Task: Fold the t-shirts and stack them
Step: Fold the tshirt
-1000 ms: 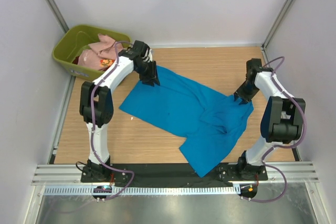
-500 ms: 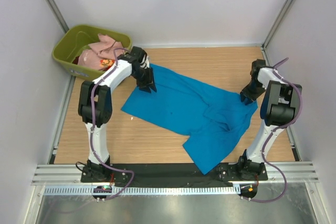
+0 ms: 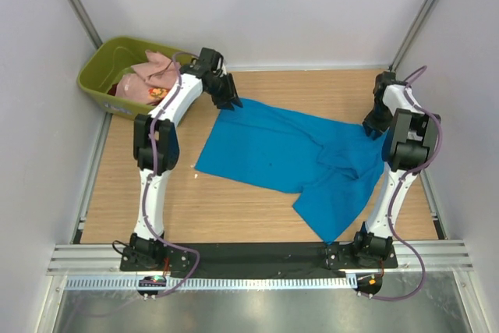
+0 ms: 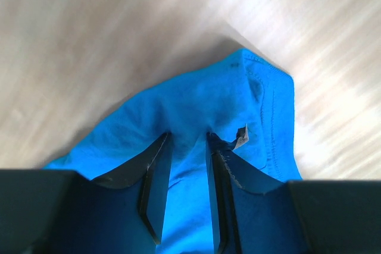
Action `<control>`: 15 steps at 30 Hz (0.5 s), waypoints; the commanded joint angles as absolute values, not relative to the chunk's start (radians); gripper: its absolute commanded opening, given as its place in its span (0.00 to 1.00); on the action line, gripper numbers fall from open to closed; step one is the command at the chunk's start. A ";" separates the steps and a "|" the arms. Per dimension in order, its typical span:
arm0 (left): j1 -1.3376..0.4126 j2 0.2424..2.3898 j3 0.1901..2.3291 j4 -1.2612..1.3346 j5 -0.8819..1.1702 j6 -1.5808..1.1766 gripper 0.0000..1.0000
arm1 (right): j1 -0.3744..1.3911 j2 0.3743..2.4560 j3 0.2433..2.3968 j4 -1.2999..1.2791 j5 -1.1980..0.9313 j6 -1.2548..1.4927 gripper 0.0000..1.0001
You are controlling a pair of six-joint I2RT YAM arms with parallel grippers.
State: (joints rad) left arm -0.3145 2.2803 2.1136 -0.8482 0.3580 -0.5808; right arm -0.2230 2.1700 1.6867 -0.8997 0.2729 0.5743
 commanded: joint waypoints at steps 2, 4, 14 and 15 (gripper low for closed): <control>-0.313 2.393 2.215 -0.764 0.356 -0.673 0.38 | -0.224 2.279 1.773 -0.822 0.301 0.539 0.38; -0.311 2.422 2.226 -0.736 0.350 -0.708 0.37 | -0.212 2.305 1.810 -0.828 0.279 0.506 0.38; -0.311 2.476 2.172 -0.804 0.140 -0.709 0.34 | -0.146 2.234 1.858 -0.923 0.208 0.479 0.43; -0.311 2.471 2.168 -0.822 0.121 -0.703 0.34 | -0.146 2.223 1.862 -0.934 0.221 0.473 0.43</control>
